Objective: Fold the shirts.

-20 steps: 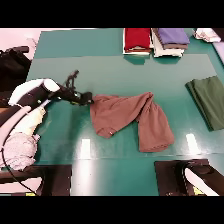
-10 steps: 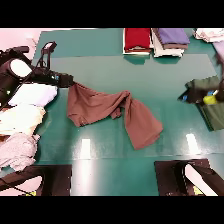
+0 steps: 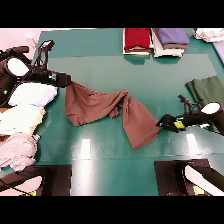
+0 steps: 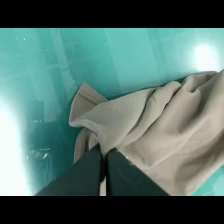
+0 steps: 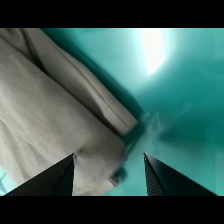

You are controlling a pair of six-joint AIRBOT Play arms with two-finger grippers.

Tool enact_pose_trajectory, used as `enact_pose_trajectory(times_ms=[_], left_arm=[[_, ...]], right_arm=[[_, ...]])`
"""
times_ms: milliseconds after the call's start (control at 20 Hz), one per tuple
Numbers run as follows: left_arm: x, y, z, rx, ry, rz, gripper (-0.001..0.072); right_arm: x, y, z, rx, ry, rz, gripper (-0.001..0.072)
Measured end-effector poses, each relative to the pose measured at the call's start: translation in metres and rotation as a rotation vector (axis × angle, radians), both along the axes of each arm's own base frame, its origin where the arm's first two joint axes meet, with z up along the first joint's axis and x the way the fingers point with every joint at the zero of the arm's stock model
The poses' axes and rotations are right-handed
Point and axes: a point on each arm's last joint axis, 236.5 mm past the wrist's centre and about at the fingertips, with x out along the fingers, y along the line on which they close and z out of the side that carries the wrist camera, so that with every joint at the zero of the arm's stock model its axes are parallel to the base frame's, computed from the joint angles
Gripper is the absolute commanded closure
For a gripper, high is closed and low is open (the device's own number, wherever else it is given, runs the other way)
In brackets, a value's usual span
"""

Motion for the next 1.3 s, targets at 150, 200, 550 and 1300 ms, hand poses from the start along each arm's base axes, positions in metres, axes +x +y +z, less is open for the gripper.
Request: enact_pose_trajectory(times_ms=[150,200,550,1300], left_arm=[[-0.002,0.0,-0.001,0.004,0.01,-0.005,0.0683],[-0.003,0.0,0.0,0.005,0.01,-0.006,0.0683],[-0.004,0.019,0.147,0.037,-0.338,0.024,0.0684],[-0.221,0.084,0.481,-0.017,-1.181,0.162,0.0684]], right_arm=[[0.013,0.016,-0.002,-0.002,-0.007,0.07,0.0697],[0.021,0.02,0.003,-0.006,-0.031,0.093,0.0697],[0.104,0.02,0.156,-0.116,-0.53,0.168,0.0698],[0.041,-0.017,0.475,-0.403,-1.197,0.099,0.0698]])
